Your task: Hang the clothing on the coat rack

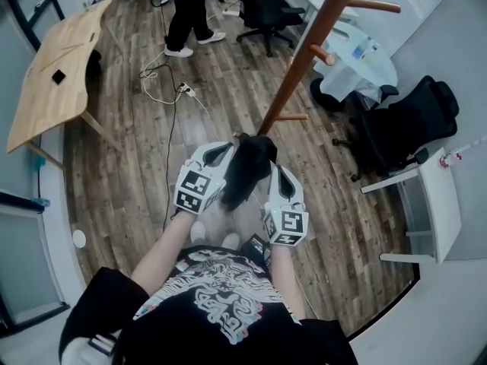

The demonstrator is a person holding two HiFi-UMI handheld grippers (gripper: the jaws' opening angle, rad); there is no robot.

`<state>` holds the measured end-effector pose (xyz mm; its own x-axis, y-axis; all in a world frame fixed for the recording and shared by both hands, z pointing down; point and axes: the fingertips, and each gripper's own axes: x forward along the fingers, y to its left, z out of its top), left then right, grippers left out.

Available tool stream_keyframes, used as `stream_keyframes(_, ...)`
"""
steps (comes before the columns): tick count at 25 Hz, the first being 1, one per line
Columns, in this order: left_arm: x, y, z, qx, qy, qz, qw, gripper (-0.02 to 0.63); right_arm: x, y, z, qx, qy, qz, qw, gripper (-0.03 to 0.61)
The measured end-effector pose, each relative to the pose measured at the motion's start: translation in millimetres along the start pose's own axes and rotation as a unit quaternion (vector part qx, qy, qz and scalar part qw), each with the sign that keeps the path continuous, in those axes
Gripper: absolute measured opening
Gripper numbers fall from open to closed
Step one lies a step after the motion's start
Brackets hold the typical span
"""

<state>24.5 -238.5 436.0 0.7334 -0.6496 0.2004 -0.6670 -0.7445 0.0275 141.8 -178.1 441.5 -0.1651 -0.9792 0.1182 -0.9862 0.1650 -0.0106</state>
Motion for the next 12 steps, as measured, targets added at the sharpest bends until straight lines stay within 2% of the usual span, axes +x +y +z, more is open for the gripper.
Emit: stream_keyframes(12, 15.8, 1.1, -5.7, -0.006, 0.009, 0.004, 0.9999, -0.01, 5.4, -27.0, -3.3, 0.009, 0.001, -0.01, 1.0, -0.002)
